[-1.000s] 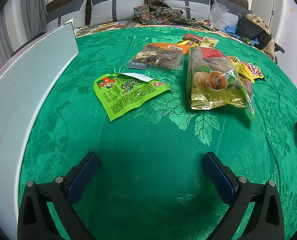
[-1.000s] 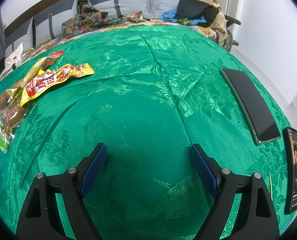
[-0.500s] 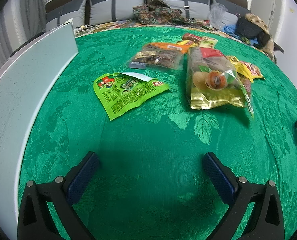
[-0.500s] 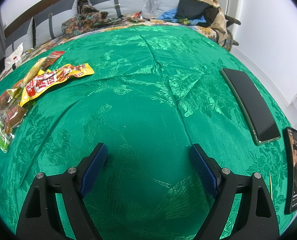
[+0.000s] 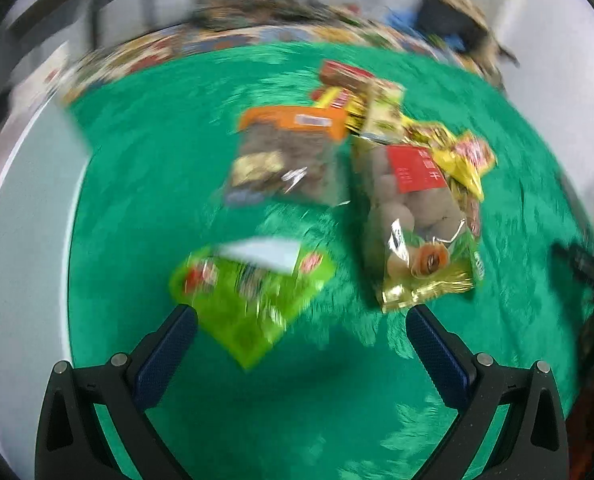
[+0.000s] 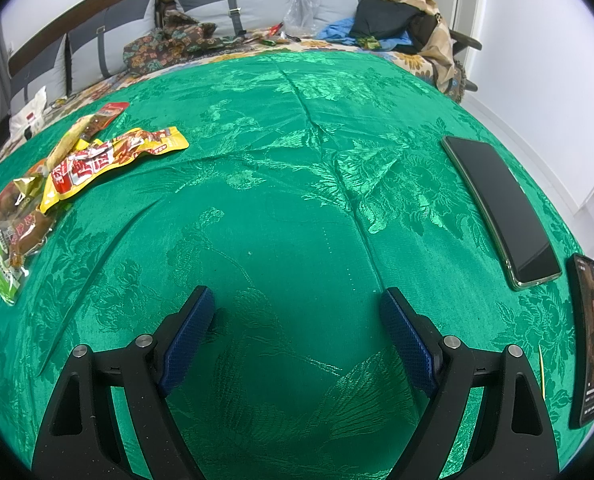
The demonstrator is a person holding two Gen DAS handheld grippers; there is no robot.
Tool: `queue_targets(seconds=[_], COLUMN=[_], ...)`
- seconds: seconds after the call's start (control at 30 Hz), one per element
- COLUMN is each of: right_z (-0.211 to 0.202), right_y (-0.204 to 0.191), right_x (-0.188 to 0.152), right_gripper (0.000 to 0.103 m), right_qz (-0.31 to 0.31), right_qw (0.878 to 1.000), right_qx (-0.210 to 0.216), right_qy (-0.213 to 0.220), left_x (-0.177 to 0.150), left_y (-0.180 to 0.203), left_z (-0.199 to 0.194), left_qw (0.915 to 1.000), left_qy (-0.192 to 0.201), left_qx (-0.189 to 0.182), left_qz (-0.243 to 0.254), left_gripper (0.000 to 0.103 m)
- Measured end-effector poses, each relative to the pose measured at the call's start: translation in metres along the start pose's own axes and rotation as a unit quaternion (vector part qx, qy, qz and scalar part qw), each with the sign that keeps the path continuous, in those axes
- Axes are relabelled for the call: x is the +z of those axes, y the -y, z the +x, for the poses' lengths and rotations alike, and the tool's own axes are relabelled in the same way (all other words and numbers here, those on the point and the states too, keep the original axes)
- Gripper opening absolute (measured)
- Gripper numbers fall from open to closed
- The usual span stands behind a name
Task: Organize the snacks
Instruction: 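Lower the left tool onto the green pouch and close on it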
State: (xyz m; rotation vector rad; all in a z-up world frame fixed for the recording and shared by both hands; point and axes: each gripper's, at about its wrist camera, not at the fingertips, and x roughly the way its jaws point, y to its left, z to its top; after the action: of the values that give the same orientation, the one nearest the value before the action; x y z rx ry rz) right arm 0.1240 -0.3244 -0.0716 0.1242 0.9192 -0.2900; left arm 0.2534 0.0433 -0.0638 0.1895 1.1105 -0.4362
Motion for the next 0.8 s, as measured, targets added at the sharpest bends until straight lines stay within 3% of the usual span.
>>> queue_targets(seconds=[0.13, 0.3, 0.5, 0.8], right_z=[0.0, 0.0, 0.0, 0.0], right_y=[0.0, 0.0, 0.0, 0.0], right_x=[0.0, 0.0, 0.0, 0.0], right_gripper=[0.088, 0.088, 0.088, 0.088], right_qz=[0.0, 0.0, 0.0, 0.0], right_qw=[1.0, 1.0, 1.0, 1.0], right_qx=[0.0, 0.0, 0.001, 0.001], right_qy=[0.0, 0.0, 0.0, 0.0], left_x=[0.018, 0.026, 0.033, 0.03], left_y=[0.007, 0.001, -0.023, -0.026], left_z=[0.023, 0.05, 0.06, 0.059], left_qw=[0.9947, 0.9902, 0.9966, 0.9986], left_qy=[-0.055, -0.096, -0.075, -0.043], left_qx=[0.015, 0.021, 0.013, 0.016], left_qz=[0.085, 0.099, 0.032, 0.024], left_gripper=[0.103, 0.103, 0.103, 0.103])
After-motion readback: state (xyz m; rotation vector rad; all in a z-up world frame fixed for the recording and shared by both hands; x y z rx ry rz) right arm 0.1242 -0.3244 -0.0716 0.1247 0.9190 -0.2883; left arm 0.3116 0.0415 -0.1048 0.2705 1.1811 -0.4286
